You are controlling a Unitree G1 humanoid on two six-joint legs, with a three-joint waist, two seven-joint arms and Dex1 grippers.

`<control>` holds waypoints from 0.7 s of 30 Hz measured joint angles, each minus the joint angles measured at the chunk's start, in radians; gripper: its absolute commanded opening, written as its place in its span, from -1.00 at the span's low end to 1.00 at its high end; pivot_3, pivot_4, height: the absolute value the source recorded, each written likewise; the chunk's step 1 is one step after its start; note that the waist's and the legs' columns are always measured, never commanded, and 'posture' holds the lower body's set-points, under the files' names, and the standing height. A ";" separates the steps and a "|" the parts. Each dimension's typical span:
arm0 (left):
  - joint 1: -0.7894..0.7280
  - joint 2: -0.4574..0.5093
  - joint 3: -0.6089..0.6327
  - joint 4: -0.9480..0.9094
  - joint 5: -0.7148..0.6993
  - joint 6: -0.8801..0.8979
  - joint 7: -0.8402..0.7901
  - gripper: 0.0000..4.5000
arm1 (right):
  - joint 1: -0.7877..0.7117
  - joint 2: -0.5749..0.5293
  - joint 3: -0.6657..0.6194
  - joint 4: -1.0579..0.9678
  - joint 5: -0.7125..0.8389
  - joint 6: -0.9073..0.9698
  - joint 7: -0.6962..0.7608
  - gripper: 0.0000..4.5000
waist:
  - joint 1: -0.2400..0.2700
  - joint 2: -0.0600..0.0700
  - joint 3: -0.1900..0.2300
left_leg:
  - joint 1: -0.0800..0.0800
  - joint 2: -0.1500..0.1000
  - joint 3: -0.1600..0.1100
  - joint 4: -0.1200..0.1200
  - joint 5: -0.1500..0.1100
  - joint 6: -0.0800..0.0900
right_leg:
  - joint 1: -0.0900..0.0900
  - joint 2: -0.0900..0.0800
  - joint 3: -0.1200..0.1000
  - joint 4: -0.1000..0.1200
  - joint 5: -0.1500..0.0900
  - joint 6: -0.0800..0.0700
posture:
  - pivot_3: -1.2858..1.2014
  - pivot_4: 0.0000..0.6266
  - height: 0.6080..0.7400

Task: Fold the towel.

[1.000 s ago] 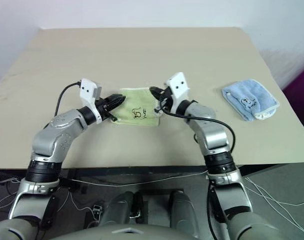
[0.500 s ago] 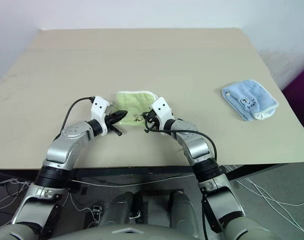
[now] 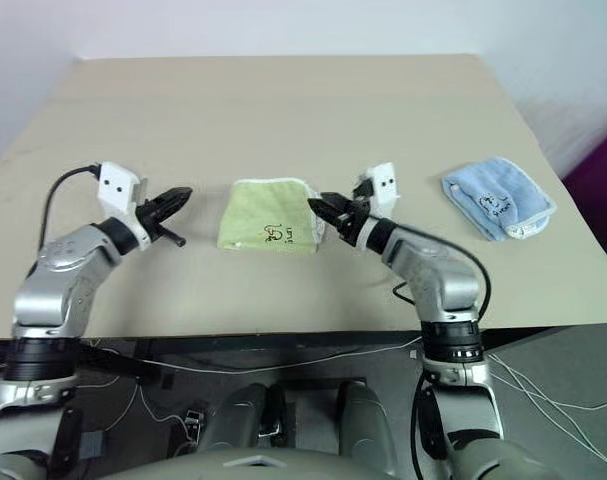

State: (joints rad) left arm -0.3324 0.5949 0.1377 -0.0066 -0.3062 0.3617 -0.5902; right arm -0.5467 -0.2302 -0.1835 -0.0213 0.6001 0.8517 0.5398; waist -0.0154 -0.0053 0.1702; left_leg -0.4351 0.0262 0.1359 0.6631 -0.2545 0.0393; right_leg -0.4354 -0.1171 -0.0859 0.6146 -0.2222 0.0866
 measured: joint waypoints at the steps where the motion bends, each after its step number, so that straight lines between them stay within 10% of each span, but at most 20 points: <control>1: 0.013 0.004 -0.001 0.010 0.009 -0.010 -0.009 -1.00 | -0.013 0.000 -0.028 0.013 0.026 0.036 -0.017 0.31 | 0.002 0.000 0.000 | 0.000 0.000 0.000 0.000 0.000 0.000 | 0.000 -0.001 0.000 0.000 0.000 0.000 | 0.03 -0.52 1.00; 5: 0.048 0.005 -0.006 0.036 0.037 -0.047 -0.029 -1.00 | -0.043 0.012 -0.100 0.086 0.113 0.183 -0.084 0.96 | 0.001 0.000 0.000 | -0.006 0.000 0.000 0.000 0.000 -0.001 | -0.007 -0.002 0.000 0.001 0.001 -0.001 | 0.03 -0.52 1.00; 21: 0.090 -0.013 -0.004 0.029 0.032 -0.072 -0.059 -1.00 | -0.080 0.076 -0.044 0.205 0.121 0.283 -0.133 0.98 | -0.007 0.000 0.000 | -0.008 0.002 0.001 0.000 0.002 0.002 | -0.007 0.004 0.000 0.001 0.001 -0.001 | 0.03 -0.52 1.00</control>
State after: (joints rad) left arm -0.2422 0.5820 0.1336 0.0228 -0.2738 0.2896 -0.6494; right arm -0.6269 -0.1542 -0.2280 0.1833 0.7215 1.1344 0.4065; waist -0.0228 -0.0054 0.1701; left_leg -0.4427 0.0281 0.1365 0.6636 -0.2527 0.0410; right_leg -0.4427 -0.1132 -0.0858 0.6152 -0.2211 0.0857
